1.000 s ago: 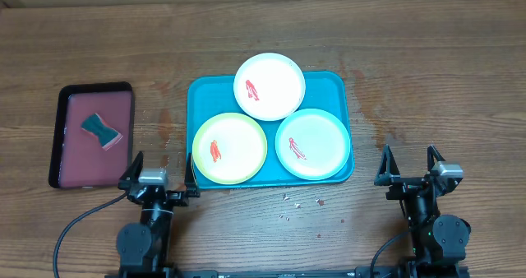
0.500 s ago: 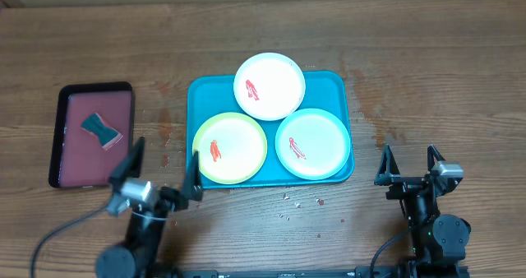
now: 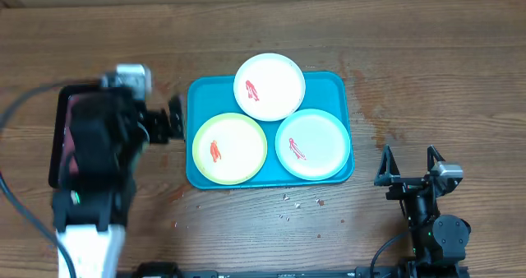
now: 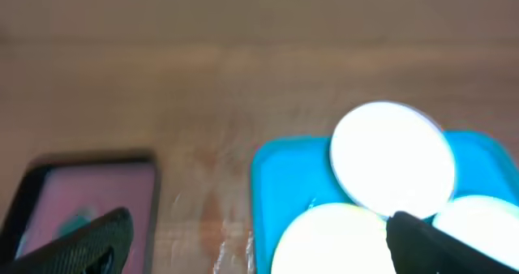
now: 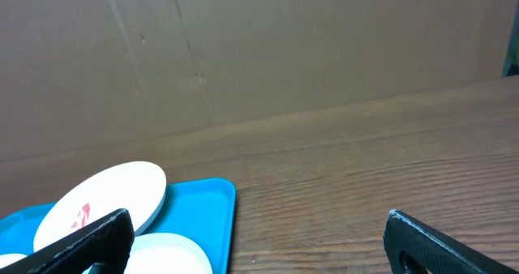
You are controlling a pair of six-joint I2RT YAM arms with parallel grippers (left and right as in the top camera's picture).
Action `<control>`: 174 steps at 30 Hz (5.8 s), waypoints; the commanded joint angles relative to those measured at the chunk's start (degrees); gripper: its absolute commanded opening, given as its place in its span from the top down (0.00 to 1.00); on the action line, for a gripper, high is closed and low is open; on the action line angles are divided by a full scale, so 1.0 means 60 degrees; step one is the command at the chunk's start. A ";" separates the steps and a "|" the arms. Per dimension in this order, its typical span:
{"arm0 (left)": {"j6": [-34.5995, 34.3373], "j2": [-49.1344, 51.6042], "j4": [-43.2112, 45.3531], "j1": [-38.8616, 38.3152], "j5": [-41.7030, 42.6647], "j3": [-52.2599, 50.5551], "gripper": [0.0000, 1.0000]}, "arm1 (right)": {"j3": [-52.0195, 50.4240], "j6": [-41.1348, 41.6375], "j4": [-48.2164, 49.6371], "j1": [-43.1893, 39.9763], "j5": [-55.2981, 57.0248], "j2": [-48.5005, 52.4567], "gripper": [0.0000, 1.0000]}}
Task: Clean dirty plates on tray and stack at the side
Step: 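Move the left gripper to the basin and grasp the green sponge, then dip and wet the sponge in the basin water with the left gripper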
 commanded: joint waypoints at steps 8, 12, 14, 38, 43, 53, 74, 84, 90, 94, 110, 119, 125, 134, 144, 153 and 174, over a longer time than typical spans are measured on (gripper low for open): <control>-0.2146 0.3348 -0.2266 0.2495 -0.0714 0.3187 0.00 | -0.0098 0.0000 0.0055 0.0055 0.0091 -0.0069 0.00; -0.2401 0.4397 -0.2259 0.2623 -0.2266 0.3180 0.00 | -0.0098 0.0000 0.0055 0.0055 0.0095 -0.0069 0.00; -0.3144 0.5064 -0.1880 0.3031 -0.2062 0.3238 0.00 | -0.0098 0.0000 0.0055 0.0055 0.0095 -0.0069 0.00; -0.5056 1.0185 -0.2346 0.4962 -0.1166 0.4390 0.07 | -0.0098 0.0000 0.0055 0.0055 0.0095 -0.0069 0.00; -0.4739 1.0622 -0.1417 0.4575 -0.1530 0.4390 0.08 | -0.0098 0.0000 0.0055 0.0055 0.0095 -0.0069 0.00; -0.3814 1.1085 -0.0892 0.4309 -0.1235 0.4390 0.22 | -0.0098 0.0000 0.0055 0.0055 0.0095 -0.0069 0.00; -0.3741 1.1085 -0.3559 0.4335 -0.0022 0.4390 0.16 | -0.0098 0.0000 0.0055 0.0055 0.0095 -0.0069 0.00; -0.3745 1.1085 -0.3614 0.4350 -0.0033 0.4390 0.96 | -0.0098 0.0000 0.0055 0.0055 0.0095 -0.0069 0.00; -0.3741 1.1085 -0.2419 0.4350 -0.0568 0.4390 0.00 | -0.0098 0.0000 0.0055 0.0055 0.0095 -0.0069 0.00; -0.3738 1.1085 -0.1734 0.4346 -0.0670 0.4390 0.00 | -0.0098 0.0000 0.0055 0.0055 0.0095 -0.0069 0.00; -0.3741 1.1085 -0.1031 0.4350 -0.1741 0.4390 0.00 | -0.0098 0.0000 0.0055 0.0055 0.0095 -0.0069 0.00; -0.3734 1.1085 -0.0820 0.4350 -0.2677 0.4390 0.04 | -0.0098 0.0000 0.0055 0.0055 0.0095 -0.0069 0.00; -0.3708 1.1085 -0.0900 0.4346 -0.2739 0.4390 0.96 | -0.0098 0.0000 0.0055 0.0055 0.0095 -0.0069 0.00; -0.3712 1.1085 -0.2346 0.4346 -0.1249 0.4390 0.00 | -0.0098 0.0000 0.0055 0.0055 0.0095 -0.0069 0.00; -0.3752 1.1085 -0.3421 0.4346 0.0189 0.4390 0.96 | -0.0098 0.0000 0.0055 0.0055 0.0095 -0.0069 0.00; -0.3745 1.1085 -0.3442 0.4346 0.0193 0.4390 0.00 | -0.0098 0.0000 0.0055 0.0055 0.0095 -0.0069 0.00; -0.3730 1.1085 -0.2397 0.4350 -0.0903 0.4390 0.00 | -0.0098 0.0000 0.0055 0.0055 0.0095 -0.0069 0.00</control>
